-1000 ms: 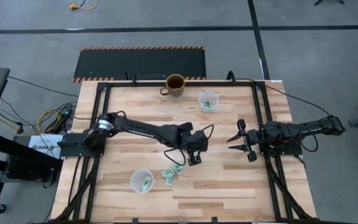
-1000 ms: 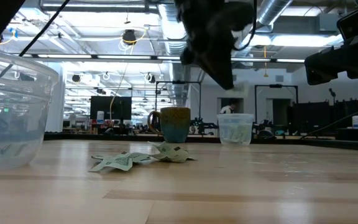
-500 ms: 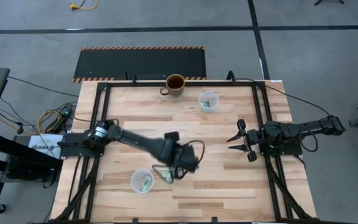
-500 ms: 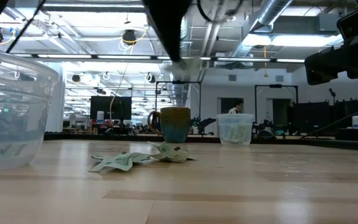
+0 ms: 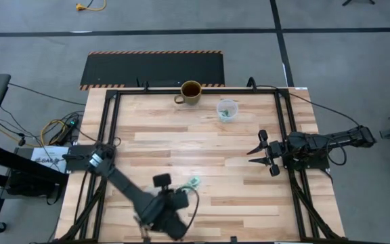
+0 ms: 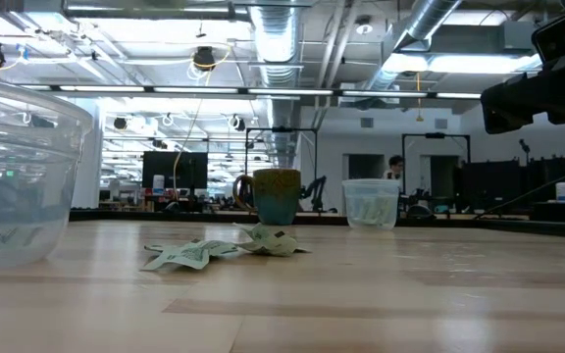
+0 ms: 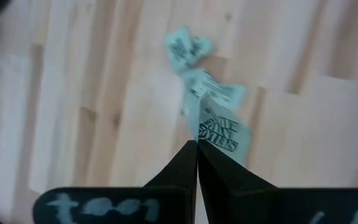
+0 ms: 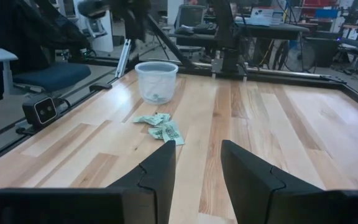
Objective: Pick and place items into bin
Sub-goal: Put the stevia packet into the bottom transparent bin
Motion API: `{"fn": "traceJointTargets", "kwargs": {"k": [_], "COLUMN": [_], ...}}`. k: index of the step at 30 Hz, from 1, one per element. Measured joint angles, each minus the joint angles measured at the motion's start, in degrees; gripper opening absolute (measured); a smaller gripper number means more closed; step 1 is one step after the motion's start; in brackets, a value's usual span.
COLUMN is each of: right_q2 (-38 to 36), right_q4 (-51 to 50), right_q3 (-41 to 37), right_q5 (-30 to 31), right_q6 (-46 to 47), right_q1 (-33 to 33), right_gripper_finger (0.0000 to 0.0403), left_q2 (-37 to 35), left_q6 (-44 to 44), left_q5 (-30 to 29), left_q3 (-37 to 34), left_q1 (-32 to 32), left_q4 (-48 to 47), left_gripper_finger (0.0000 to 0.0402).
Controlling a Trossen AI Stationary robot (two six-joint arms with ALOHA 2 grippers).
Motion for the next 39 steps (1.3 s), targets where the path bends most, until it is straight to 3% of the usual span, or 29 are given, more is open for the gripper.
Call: {"fn": "traceJointTargets", "kwargs": {"k": [8,13,20,29,35,39], "right_q2": [-0.02,0.0,0.0,0.0,-0.02,-0.02], "right_q4": [0.0,0.0,0.0,0.0,0.0,0.01], "right_q3": [0.0,0.0,0.0,0.0,0.0,-0.02], "right_q5": [0.0,0.0,0.0,0.0,0.0,0.0], "right_q6": [0.0,0.0,0.0,0.0,0.0,0.0], "right_q1": [0.0,0.0,0.0,0.0,0.0,0.0], "right_gripper_finger": [0.0123,0.0123,0.0123,0.0123,0.0123,0.0123], "left_q2": [-2.8,-5.89,-13.74,-23.69,-23.91,-23.89], "left_q6": [-6.87,-4.95,2.89,-2.95,-2.19,-2.56], "left_q5": [-0.89,-3.38,-3.9,-3.72,-4.04,-5.11], "left_q3": [-0.02,-1.23,-10.56,-28.57,-32.25,-34.05], "left_q1": [-6.29,-8.0,-8.7,-9.7,-10.05,-9.22], "left_q4": [0.0,0.05,0.09,2.01,11.39,11.28], "left_gripper_finger": [0.0,0.0,0.0,0.0,0.0,0.0]}}
